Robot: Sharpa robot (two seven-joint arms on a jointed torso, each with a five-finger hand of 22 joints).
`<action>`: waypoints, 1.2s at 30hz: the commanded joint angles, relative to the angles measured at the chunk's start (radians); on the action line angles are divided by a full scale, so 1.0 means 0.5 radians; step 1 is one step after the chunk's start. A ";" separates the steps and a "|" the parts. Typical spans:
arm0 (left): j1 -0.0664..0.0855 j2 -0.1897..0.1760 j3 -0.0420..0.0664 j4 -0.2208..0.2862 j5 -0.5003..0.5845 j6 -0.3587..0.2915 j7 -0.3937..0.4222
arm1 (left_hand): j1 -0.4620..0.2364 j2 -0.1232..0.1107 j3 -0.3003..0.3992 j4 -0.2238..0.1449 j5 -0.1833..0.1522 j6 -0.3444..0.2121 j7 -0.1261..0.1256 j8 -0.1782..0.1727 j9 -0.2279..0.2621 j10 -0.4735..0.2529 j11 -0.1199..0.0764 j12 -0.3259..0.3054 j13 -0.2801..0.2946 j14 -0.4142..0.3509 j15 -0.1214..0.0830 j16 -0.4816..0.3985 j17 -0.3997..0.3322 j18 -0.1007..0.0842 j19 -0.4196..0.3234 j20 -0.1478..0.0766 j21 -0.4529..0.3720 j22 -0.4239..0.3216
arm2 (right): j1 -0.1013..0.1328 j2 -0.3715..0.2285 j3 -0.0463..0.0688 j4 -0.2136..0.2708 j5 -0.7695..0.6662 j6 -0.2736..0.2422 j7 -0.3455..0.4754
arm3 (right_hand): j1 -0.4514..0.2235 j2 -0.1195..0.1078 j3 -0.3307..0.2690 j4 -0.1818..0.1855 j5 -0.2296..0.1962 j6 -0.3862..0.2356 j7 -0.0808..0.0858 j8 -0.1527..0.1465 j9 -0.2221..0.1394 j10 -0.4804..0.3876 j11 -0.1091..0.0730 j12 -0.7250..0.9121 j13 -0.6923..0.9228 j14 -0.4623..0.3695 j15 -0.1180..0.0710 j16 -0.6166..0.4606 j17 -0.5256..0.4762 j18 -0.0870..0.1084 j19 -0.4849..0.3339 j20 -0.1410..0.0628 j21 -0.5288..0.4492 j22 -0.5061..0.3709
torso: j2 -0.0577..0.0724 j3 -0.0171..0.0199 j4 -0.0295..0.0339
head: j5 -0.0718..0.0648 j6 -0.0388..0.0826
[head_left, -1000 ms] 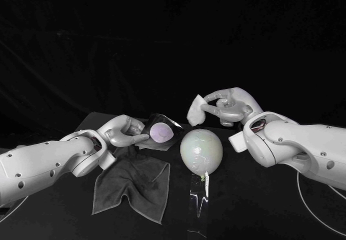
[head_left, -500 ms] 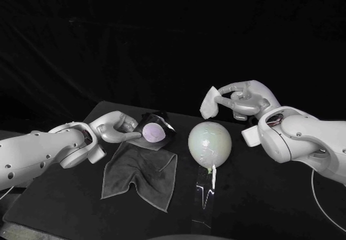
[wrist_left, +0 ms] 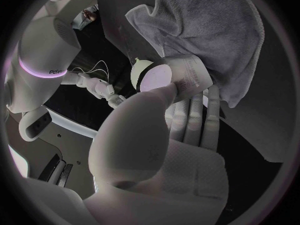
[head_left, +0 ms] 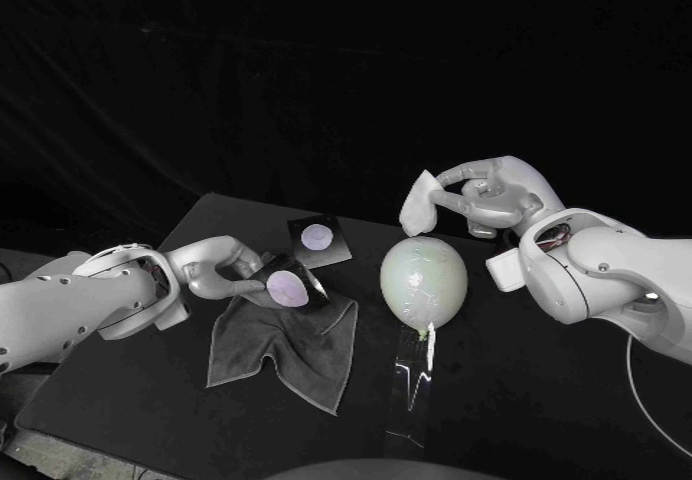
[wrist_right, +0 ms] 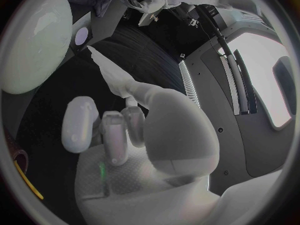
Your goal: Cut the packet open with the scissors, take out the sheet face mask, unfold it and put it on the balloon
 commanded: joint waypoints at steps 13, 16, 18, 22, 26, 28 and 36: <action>-0.062 -0.037 -0.006 0.077 -0.328 -0.143 0.015 | -0.114 -0.309 -0.061 0.048 0.007 0.007 0.015 -0.050 0.139 -0.060 0.012 -0.015 -0.005 -0.072 0.023 0.004 0.006 -0.010 -0.098 0.036 0.001 0.003 | -0.001 0.005 -0.002 0.000 -0.049 0.053 -0.011 | -0.006 0.009 0.014 -0.002 0.005 0.012 0.003 0.014 0.219 0.009 -0.001 0.012 0.173 0.170 -0.017 0.006 0.348 0.003 0.001 0.002 0.011 0.340 | 0.001 0.0018 -0.004 | 0.000 -0.021; -0.064 -0.054 -0.011 0.113 -0.306 -0.126 0.008 | -0.165 -0.388 -0.099 0.081 0.009 -0.018 0.025 -0.077 0.124 -0.076 0.022 -0.015 -0.005 -0.081 0.026 0.005 0.008 -0.010 -0.109 0.045 -0.013 -0.006 | -0.001 0.006 -0.003 -0.003 -0.049 0.055 -0.013 | -0.006 0.009 0.014 -0.002 0.005 0.012 0.003 0.014 0.219 0.009 -0.001 0.012 0.173 0.170 -0.017 0.006 0.348 0.003 0.001 0.002 0.011 0.340 | 0.001 0.0022 -0.003 | 0.003 -0.027; -0.064 -0.065 -0.017 0.138 -0.298 -0.121 -0.003 | -0.218 -0.442 -0.162 0.099 -0.002 -0.052 0.044 -0.102 0.113 -0.096 0.037 -0.018 -0.006 -0.096 0.035 0.000 0.008 -0.012 -0.119 0.050 -0.023 -0.011 | -0.001 0.007 -0.003 -0.004 -0.049 0.056 -0.014 | -0.006 0.007 0.015 -0.005 0.005 0.012 0.003 0.016 0.220 0.009 -0.001 0.012 0.173 0.171 -0.017 0.006 0.350 0.002 0.001 0.002 0.012 0.340 | 0.000 0.0029 -0.001 | 0.005 -0.033; -0.065 -0.081 -0.028 0.184 -0.287 -0.124 -0.031 | -0.294 -0.442 -0.576 0.109 0.008 -0.133 0.098 -0.178 0.075 -0.168 0.081 -0.005 0.002 -0.176 0.085 -0.018 0.008 -0.017 -0.161 0.063 -0.074 -0.042 | -0.003 0.010 -0.005 -0.009 -0.049 0.060 -0.016 | -0.006 0.007 0.015 -0.005 0.005 0.012 0.003 0.016 0.220 0.009 -0.001 0.012 0.173 0.171 -0.017 0.006 0.350 0.002 0.001 0.002 0.012 0.340 | -0.001 0.0024 -0.001 | 0.005 -0.035; -0.065 -0.091 -0.035 0.229 -0.268 -0.125 -0.060 | -0.138 -0.284 -1.155 0.269 0.012 -0.140 0.123 -0.228 0.045 -0.228 0.103 -0.001 0.010 -0.232 0.092 0.012 0.030 -0.019 -0.153 0.065 -0.112 -0.073 | -0.005 0.011 -0.006 -0.011 -0.049 0.063 -0.017 | -0.006 0.007 0.015 -0.005 0.005 0.012 0.003 0.016 0.220 0.009 -0.001 0.012 0.173 0.171 -0.017 0.006 0.350 0.002 0.001 0.002 0.012 0.340 | -0.001 0.0019 -0.002 | 0.003 -0.037; -0.065 -0.094 -0.037 0.246 -0.262 -0.125 -0.069 | -0.113 -0.260 -1.255 0.261 0.009 -0.149 0.129 -0.243 0.037 -0.247 0.112 0.004 0.009 -0.253 0.098 0.019 0.036 -0.021 -0.152 0.065 -0.121 -0.081 | -0.006 0.011 -0.007 -0.012 -0.049 0.064 -0.018 | -0.006 0.007 0.015 -0.005 0.005 0.012 0.003 0.016 0.220 0.009 -0.001 0.012 0.173 0.171 -0.017 0.006 0.350 0.002 0.001 0.002 0.012 0.340 | 0.000 0.0011 -0.003 | 0.004 -0.038; -0.065 -0.111 -0.040 0.290 -0.233 -0.118 -0.097 | -0.051 -0.266 -1.309 0.265 0.009 -0.182 0.140 -0.271 0.024 -0.307 0.126 0.001 0.004 -0.311 0.113 0.026 0.042 -0.040 -0.172 0.067 -0.149 -0.100 | -0.010 0.011 -0.009 -0.018 -0.049 0.072 -0.022 | -0.006 0.007 0.015 -0.005 0.005 0.012 0.003 0.016 0.220 0.009 -0.001 0.012 0.173 0.171 -0.017 0.006 0.350 0.002 0.001 0.002 0.012 0.340 | 0.001 0.0021 -0.002 | -0.005 -0.049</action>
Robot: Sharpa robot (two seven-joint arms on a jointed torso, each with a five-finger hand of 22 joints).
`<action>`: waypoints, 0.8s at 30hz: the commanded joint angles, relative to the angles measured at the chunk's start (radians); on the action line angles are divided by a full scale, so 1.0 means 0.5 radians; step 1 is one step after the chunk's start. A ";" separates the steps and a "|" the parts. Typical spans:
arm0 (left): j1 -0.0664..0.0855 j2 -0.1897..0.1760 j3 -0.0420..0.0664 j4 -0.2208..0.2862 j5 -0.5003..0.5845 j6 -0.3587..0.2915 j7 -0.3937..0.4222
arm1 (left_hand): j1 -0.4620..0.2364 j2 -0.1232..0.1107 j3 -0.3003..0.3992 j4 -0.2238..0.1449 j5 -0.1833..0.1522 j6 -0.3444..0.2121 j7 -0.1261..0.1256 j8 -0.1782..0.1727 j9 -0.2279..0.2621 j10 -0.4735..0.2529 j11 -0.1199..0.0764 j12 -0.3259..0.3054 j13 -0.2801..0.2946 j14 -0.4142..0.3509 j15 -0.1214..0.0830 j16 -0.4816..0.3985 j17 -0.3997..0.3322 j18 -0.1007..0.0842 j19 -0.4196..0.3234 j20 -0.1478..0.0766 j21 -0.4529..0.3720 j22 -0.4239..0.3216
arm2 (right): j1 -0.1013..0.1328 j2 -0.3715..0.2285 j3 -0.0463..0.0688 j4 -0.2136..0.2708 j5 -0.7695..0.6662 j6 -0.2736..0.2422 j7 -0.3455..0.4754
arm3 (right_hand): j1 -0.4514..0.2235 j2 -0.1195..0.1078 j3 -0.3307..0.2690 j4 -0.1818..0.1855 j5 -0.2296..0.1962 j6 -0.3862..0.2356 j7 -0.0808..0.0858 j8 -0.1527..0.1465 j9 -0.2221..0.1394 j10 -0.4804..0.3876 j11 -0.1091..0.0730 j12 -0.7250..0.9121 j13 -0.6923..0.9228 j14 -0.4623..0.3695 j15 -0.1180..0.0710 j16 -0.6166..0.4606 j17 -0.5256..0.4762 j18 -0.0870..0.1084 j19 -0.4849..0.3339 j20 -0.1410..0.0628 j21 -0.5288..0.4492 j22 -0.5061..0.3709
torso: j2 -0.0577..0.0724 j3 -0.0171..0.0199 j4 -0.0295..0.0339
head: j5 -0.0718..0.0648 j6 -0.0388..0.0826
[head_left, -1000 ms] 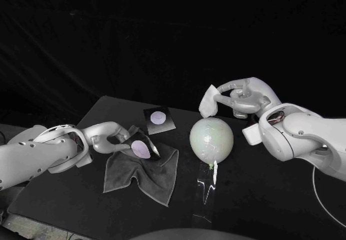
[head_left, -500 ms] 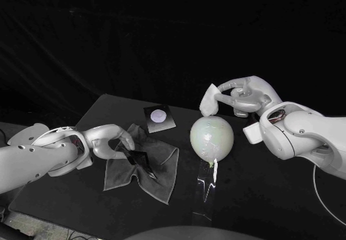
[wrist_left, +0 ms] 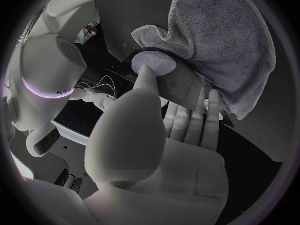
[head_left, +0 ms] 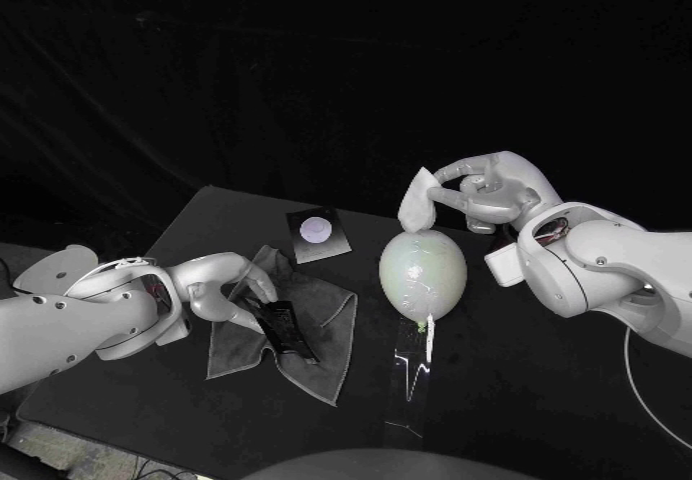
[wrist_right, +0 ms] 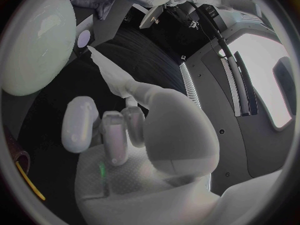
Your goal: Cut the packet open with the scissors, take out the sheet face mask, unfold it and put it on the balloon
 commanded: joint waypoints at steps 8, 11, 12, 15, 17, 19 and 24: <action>0.000 -0.019 0.000 0.058 0.098 0.046 -0.067 | 0.008 -0.039 -0.062 0.005 0.005 -0.044 0.024 -0.028 -0.009 -0.100 0.016 0.007 -0.007 -0.111 0.030 0.020 0.006 -0.066 -0.059 -0.001 -0.046 -0.025 | -0.009 0.003 -0.002 -0.004 -0.024 0.041 0.000 | -0.010 0.010 0.012 0.001 0.010 0.013 -0.002 0.015 0.220 0.013 0.002 0.003 0.173 0.171 -0.017 0.007 0.351 0.003 0.001 0.002 0.012 0.340 | -0.001 -0.0006 0.001 | -0.006 -0.012; 0.000 -0.029 0.001 0.076 0.190 0.086 -0.085 | -0.015 -0.028 -0.063 0.003 0.005 0.025 0.002 0.016 0.009 -0.094 0.003 0.025 -0.002 -0.126 0.027 0.038 0.013 -0.078 -0.066 -0.003 -0.054 -0.030 | -0.010 0.002 -0.003 -0.004 -0.024 0.042 -0.001 | -0.010 0.010 0.012 0.001 0.010 0.013 -0.002 0.015 0.220 0.013 0.002 0.003 0.173 0.171 -0.017 0.007 0.351 0.003 0.001 0.002 0.012 0.340 | -0.001 -0.0006 0.001 | -0.009 -0.013; 0.001 -0.034 0.001 0.084 0.216 0.108 -0.099 | -0.019 -0.037 -0.067 0.004 0.004 0.028 0.001 0.020 0.011 -0.101 0.003 0.025 -0.002 -0.135 0.027 0.040 0.014 -0.082 -0.069 -0.002 -0.057 -0.032 | -0.011 0.002 -0.003 -0.004 -0.024 0.042 -0.002 | -0.010 0.010 0.012 0.001 0.010 0.013 -0.002 0.015 0.220 0.013 0.002 0.003 0.173 0.171 -0.017 0.007 0.351 0.003 0.001 0.002 0.012 0.340 | -0.001 -0.0008 0.001 | -0.010 -0.015; 0.006 -0.052 0.003 0.107 0.284 0.175 -0.150 | -0.019 -0.151 -0.139 0.006 0.010 -0.134 0.066 -0.043 -0.013 -0.330 0.075 0.007 -0.012 -0.368 0.101 0.001 0.006 -0.165 -0.222 -0.003 -0.160 -0.081 | -0.013 0.002 -0.003 -0.006 -0.024 0.043 -0.004 | -0.010 0.010 0.012 0.001 0.010 0.013 -0.002 0.015 0.220 0.013 0.002 0.003 0.173 0.171 -0.017 0.007 0.351 0.003 0.001 0.002 0.012 0.340 | -0.003 -0.0010 0.001 | -0.011 -0.013; 0.016 -0.064 0.007 0.118 0.328 0.225 -0.193 | -0.001 -0.156 -0.149 0.011 0.009 -0.171 0.079 -0.041 -0.013 -0.379 0.087 0.012 -0.008 -0.419 0.113 0.027 0.021 -0.172 -0.374 0.001 -0.251 -0.116 | -0.015 0.003 -0.004 -0.007 -0.024 0.044 -0.006 | -0.010 0.010 0.012 0.001 0.010 0.013 -0.002 0.015 0.220 0.013 0.002 0.003 0.173 0.171 -0.017 0.007 0.351 0.003 0.001 0.002 0.012 0.340 | -0.004 0.0002 0.001 | -0.011 -0.018; 0.033 -0.072 0.010 0.122 0.343 0.289 -0.250 | 0.058 -0.178 -0.165 0.011 0.010 -0.268 0.095 -0.065 -0.025 -0.496 0.110 -0.003 -0.013 -0.545 0.145 0.015 0.021 -0.178 -0.682 0.006 -0.422 -0.178 | -0.016 0.004 -0.004 -0.008 -0.024 0.045 -0.007 | -0.010 0.010 0.012 0.001 0.010 0.013 -0.002 0.015 0.220 0.013 0.002 0.003 0.173 0.171 -0.017 0.007 0.351 0.003 0.001 0.002 0.012 0.340 | -0.003 0.0015 -0.001 | -0.010 -0.014; 0.106 -0.088 0.015 0.094 0.343 0.484 -0.412 | 0.162 -0.197 -0.175 0.011 0.013 -0.433 0.076 -0.104 -0.041 -0.769 0.157 0.011 -0.015 -0.806 0.206 -0.039 0.007 -0.179 -0.881 0.010 -0.533 -0.212 | -0.019 0.005 -0.005 -0.010 -0.024 0.048 -0.012 | -0.010 0.009 0.013 -0.001 0.010 0.012 -0.002 0.016 0.221 0.012 0.002 0.000 0.170 0.171 -0.017 0.006 0.350 0.003 0.001 0.002 0.014 0.340 | -0.002 -0.0001 -0.004 | -0.011 -0.013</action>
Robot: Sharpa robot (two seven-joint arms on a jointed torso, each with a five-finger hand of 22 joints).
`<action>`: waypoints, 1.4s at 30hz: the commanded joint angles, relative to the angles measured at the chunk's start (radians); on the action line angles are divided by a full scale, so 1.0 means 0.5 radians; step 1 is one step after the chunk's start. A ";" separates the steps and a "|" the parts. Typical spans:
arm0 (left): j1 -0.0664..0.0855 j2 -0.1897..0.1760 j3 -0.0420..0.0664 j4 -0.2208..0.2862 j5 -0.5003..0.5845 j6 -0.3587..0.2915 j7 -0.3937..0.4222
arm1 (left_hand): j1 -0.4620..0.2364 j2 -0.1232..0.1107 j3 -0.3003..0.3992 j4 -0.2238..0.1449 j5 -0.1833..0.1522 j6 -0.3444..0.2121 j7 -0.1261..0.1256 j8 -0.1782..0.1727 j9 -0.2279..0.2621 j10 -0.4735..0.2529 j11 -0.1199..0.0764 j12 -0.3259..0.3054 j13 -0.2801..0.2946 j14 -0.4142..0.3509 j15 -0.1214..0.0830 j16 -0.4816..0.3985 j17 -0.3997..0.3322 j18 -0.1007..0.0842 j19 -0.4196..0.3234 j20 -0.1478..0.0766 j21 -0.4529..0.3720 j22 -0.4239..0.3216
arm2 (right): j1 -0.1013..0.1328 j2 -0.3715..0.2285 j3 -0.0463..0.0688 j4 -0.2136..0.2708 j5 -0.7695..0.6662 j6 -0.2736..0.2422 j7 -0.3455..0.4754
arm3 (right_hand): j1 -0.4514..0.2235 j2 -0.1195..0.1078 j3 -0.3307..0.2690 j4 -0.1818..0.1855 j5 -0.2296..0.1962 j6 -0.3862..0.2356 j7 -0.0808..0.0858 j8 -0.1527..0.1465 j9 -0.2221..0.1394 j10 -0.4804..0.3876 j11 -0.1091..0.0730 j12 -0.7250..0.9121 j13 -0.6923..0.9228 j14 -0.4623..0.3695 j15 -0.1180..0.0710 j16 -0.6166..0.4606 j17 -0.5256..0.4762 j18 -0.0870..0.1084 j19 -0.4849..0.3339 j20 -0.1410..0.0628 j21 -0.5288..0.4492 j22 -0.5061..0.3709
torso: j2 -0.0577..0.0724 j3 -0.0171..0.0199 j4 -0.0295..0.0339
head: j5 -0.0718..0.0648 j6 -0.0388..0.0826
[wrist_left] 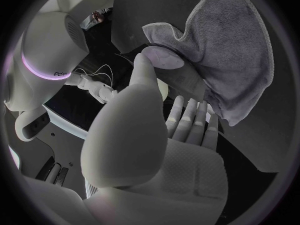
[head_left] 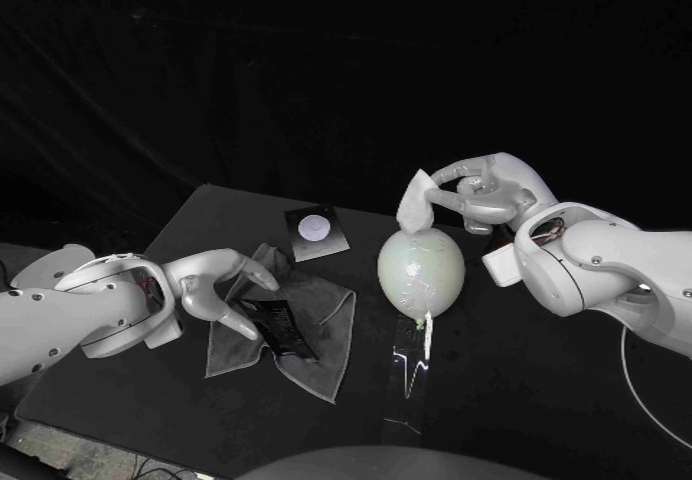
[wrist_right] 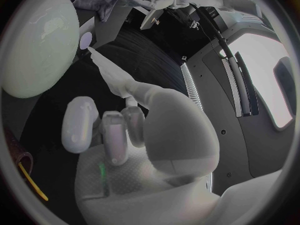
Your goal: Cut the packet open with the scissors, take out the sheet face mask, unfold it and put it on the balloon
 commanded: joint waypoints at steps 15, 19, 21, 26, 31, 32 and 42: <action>0.187 0.017 0.010 -0.218 0.133 0.563 -0.344 | 0.214 0.196 0.395 -0.014 0.005 0.243 0.133 0.167 0.050 0.235 -0.099 0.199 0.038 0.146 -0.084 0.237 0.071 -0.016 -0.006 -0.002 -0.008 0.012 | -0.003 0.001 -0.001 0.001 -0.043 0.059 -0.025 | -0.012 0.012 0.014 -0.002 0.013 0.012 0.003 0.007 0.220 0.015 -0.001 0.000 0.170 0.171 -0.017 0.013 0.353 0.003 0.002 0.002 0.008 0.342 | 0.004 -0.0013 0.002 | -0.024 0.001; 0.210 0.024 0.010 -0.236 0.182 0.614 -0.357 | 0.276 0.252 0.477 -0.025 0.003 0.284 0.118 0.182 0.049 0.292 -0.120 0.228 0.036 0.213 -0.107 0.280 0.076 -0.015 0.031 -0.002 0.010 0.018 | -0.003 0.002 -0.001 0.000 -0.057 0.081 -0.041 | -0.012 0.012 0.014 -0.002 0.013 0.012 0.003 0.007 0.220 0.015 -0.001 0.000 0.170 0.171 -0.017 0.013 0.353 0.003 0.002 0.002 0.008 0.342 | 0.004 -0.0009 0.003 | -0.027 -0.002; 0.221 0.029 0.010 -0.243 0.206 0.612 -0.346 | 0.284 0.254 0.490 -0.024 0.004 0.289 0.114 0.181 0.047 0.298 -0.123 0.229 0.033 0.227 -0.112 0.287 0.076 -0.016 0.040 -0.002 0.014 0.020 | -0.003 0.004 -0.001 -0.001 -0.066 0.098 -0.050 | -0.012 0.012 0.014 -0.002 0.013 0.012 0.003 0.007 0.220 0.015 -0.001 0.000 0.170 0.171 -0.017 0.013 0.353 0.003 0.002 0.002 0.008 0.342 | 0.004 -0.0006 0.004 | -0.027 0.002; 0.236 0.076 0.010 -0.266 0.409 0.498 -0.221 | 0.314 0.298 0.554 -0.025 0.003 0.337 0.095 0.184 0.035 0.349 -0.145 0.241 0.021 0.307 -0.140 0.323 0.074 -0.016 0.189 -0.002 0.089 0.046 | -0.003 0.012 -0.001 -0.003 -0.123 0.192 -0.090 | -0.011 0.011 0.017 -0.006 0.013 0.011 0.003 0.008 0.221 0.015 -0.002 -0.001 0.169 0.171 -0.017 0.012 0.351 0.004 -0.001 0.002 0.001 0.341 | 0.003 -0.0005 0.002 | -0.030 0.013; 0.240 0.177 0.010 -0.292 0.703 0.265 -0.030 | 0.305 0.353 0.629 -0.021 0.003 0.383 0.084 0.153 -0.001 0.479 -0.179 0.254 0.009 0.529 -0.198 0.399 0.078 0.018 0.679 -0.013 0.333 0.132 | -0.002 0.020 -0.001 -0.007 -0.182 0.284 -0.126 | -0.010 0.011 0.017 -0.007 0.013 0.011 0.003 0.008 0.221 0.014 -0.002 -0.003 0.167 0.171 -0.017 0.012 0.351 0.004 -0.001 0.002 0.000 0.340 | 0.004 -0.0001 0.003 | -0.075 0.064; 0.241 0.201 0.010 -0.296 0.765 0.220 0.007 | 0.296 0.356 0.643 -0.020 0.005 0.391 0.079 0.143 -0.010 0.500 -0.185 0.247 0.006 0.562 -0.206 0.403 0.073 0.036 0.727 -0.017 0.357 0.141 | -0.001 0.021 -0.001 -0.009 -0.191 0.298 -0.133 | -0.010 0.011 0.018 -0.008 0.013 0.010 0.003 0.009 0.221 0.013 -0.002 -0.005 0.165 0.171 -0.017 0.012 0.351 0.004 -0.001 0.002 -0.001 0.340 | 0.004 -0.0004 0.003 | -0.087 0.073; 0.238 0.458 0.012 -0.312 1.372 -0.108 0.333 | 0.202 0.373 0.720 -0.016 0.004 0.440 0.069 0.098 -0.053 0.597 -0.206 0.192 0.002 0.694 -0.237 0.395 0.040 0.117 0.859 -0.020 0.415 0.154 | 0.023 0.043 0.000 -0.029 -0.280 0.426 -0.207 | -0.010 0.011 0.019 -0.009 0.013 0.010 0.004 0.009 0.221 0.012 -0.002 -0.007 0.164 0.170 -0.017 0.012 0.349 0.004 -0.001 0.002 0.001 0.341 | 0.003 -0.0017 -0.001 | -0.176 0.148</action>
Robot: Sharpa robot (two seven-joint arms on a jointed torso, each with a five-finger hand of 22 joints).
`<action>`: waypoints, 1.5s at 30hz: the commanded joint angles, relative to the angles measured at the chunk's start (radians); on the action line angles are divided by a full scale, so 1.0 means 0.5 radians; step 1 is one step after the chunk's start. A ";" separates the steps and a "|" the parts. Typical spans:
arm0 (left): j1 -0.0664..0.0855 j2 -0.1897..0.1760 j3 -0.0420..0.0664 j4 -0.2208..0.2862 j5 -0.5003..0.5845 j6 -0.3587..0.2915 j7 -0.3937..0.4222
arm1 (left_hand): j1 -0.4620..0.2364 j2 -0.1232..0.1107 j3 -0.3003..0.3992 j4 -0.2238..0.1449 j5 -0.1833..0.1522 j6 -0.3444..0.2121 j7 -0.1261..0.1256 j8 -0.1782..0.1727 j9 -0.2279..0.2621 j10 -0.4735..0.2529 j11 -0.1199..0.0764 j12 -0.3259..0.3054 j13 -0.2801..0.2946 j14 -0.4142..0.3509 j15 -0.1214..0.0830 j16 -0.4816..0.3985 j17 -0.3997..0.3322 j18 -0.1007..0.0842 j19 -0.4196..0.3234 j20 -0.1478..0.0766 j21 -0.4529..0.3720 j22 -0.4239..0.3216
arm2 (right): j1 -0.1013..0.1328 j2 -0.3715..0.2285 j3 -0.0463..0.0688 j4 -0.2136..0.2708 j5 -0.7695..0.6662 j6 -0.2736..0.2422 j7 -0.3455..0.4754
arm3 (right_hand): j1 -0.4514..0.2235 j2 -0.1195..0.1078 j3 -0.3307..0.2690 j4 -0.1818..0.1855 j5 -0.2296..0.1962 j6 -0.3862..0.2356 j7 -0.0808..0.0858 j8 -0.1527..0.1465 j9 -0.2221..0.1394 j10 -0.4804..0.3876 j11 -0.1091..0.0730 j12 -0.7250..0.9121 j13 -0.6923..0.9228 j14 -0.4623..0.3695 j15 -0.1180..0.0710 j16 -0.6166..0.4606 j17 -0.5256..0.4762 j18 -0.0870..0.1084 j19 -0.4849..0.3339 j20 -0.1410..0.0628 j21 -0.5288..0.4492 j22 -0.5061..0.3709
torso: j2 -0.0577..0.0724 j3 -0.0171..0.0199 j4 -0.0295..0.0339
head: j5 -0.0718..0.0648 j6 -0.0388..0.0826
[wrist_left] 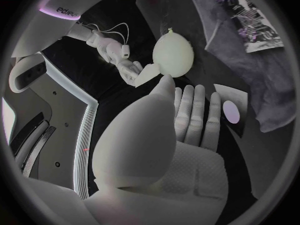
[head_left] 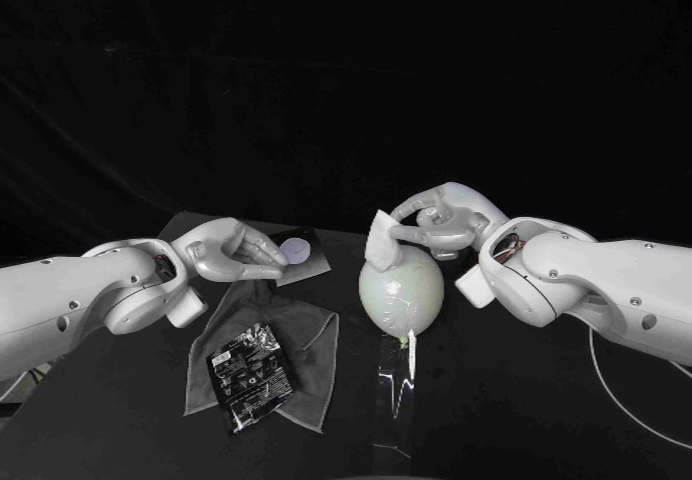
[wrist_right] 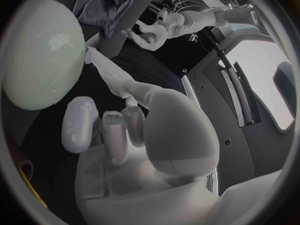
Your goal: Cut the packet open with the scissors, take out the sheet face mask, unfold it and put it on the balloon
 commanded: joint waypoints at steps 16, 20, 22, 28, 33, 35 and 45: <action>-0.004 0.424 0.028 -0.151 0.848 -0.241 0.387 | -0.199 -0.106 -0.138 -0.004 -0.004 -0.194 0.013 -0.172 -0.079 -0.236 0.105 -0.226 -0.003 -0.202 0.109 -0.263 -0.126 -0.016 -0.259 0.010 -0.179 -0.095 | 0.080 0.077 0.002 -0.039 -0.220 0.311 -0.111 | -0.006 0.007 0.014 0.000 0.005 0.012 0.000 0.013 0.220 0.015 0.002 -0.004 0.163 0.171 -0.017 0.010 0.350 0.005 -0.002 0.002 0.000 0.339 | 0.000 0.0009 -0.002 | -0.079 0.045; -0.006 0.488 0.030 -0.188 0.881 -0.213 0.378 | -0.195 -0.108 -0.199 0.000 -0.004 -0.245 0.023 -0.196 -0.089 -0.290 0.116 -0.231 -0.003 -0.234 0.123 -0.320 -0.152 -0.016 -0.345 0.010 -0.236 -0.117 | 0.096 0.095 0.002 -0.050 -0.238 0.316 -0.113 | -0.006 0.007 0.014 0.000 0.005 0.012 0.000 0.013 0.220 0.015 0.002 -0.004 0.163 0.171 -0.017 0.010 0.350 0.005 -0.002 0.002 0.000 0.339 | 0.001 0.0012 0.000 | -0.086 0.042; -0.007 0.515 0.031 -0.203 0.890 -0.195 0.371 | -0.191 -0.108 -0.221 0.001 -0.003 -0.272 0.039 -0.207 -0.094 -0.305 0.116 -0.229 -0.002 -0.242 0.126 -0.339 -0.161 -0.019 -0.376 0.011 -0.256 -0.124 | 0.104 0.103 0.002 -0.057 -0.247 0.315 -0.114 | -0.006 0.007 0.014 0.000 0.005 0.012 0.000 0.013 0.220 0.015 0.002 -0.004 0.163 0.171 -0.017 0.010 0.350 0.005 -0.002 0.002 0.000 0.339 | 0.002 0.0020 0.000 | -0.089 0.041; -0.010 0.576 0.033 -0.227 0.904 -0.110 0.347 | -0.193 -0.103 -0.263 0.002 -0.003 -0.272 0.066 -0.207 -0.092 -0.303 0.118 -0.222 0.001 -0.241 0.130 -0.366 -0.175 -0.028 -0.391 0.011 -0.276 -0.127 | 0.126 0.127 0.003 -0.082 -0.263 0.309 -0.119 | -0.007 0.007 0.015 -0.001 0.005 0.011 0.001 0.014 0.221 0.015 0.002 -0.005 0.163 0.171 -0.017 0.011 0.353 0.004 0.000 0.002 0.003 0.340 | 0.002 0.0012 0.003 | -0.094 0.044; -0.012 0.602 0.034 -0.228 0.907 -0.041 0.334 | -0.194 -0.077 -0.295 -0.001 -0.004 -0.219 0.076 -0.186 -0.076 -0.278 0.111 -0.212 0.003 -0.213 0.124 -0.379 -0.182 -0.018 -0.285 0.009 -0.244 -0.115 | 0.137 0.139 0.004 -0.095 -0.282 0.302 -0.123 | -0.007 0.007 0.015 -0.001 0.005 0.011 0.001 0.014 0.221 0.015 0.002 -0.005 0.163 0.171 -0.017 0.011 0.353 0.004 0.000 0.002 0.003 0.340 | 0.003 0.0002 0.003 | -0.097 0.048; -0.012 0.608 0.034 -0.229 0.907 -0.010 0.331 | -0.189 -0.059 -0.304 -0.002 -0.004 -0.205 0.075 -0.177 -0.072 -0.260 0.107 -0.209 0.004 -0.188 0.118 -0.381 -0.185 -0.007 -0.210 0.008 -0.221 -0.108 | 0.140 0.145 0.004 -0.102 -0.292 0.296 -0.126 | -0.007 0.007 0.015 -0.001 0.005 0.011 0.001 0.014 0.221 0.015 0.002 -0.005 0.163 0.171 -0.017 0.011 0.353 0.004 0.000 0.002 0.003 0.340 | 0.002 0.0006 0.003 | -0.097 0.050; -0.016 0.632 0.035 -0.237 0.900 0.072 0.300 | -0.165 0.011 -0.313 -0.010 -0.004 -0.142 0.065 -0.146 -0.055 -0.179 0.082 -0.195 0.005 -0.050 0.082 -0.360 -0.182 0.040 -0.001 0.009 -0.169 -0.097 | 0.148 0.161 0.008 -0.116 -0.329 0.207 -0.128 | -0.007 0.007 0.015 -0.001 0.005 0.011 0.001 0.014 0.221 0.015 0.002 -0.005 0.163 0.171 -0.017 0.011 0.353 0.004 0.000 0.002 0.003 0.340 | 0.003 0.0008 0.004 | -0.103 0.056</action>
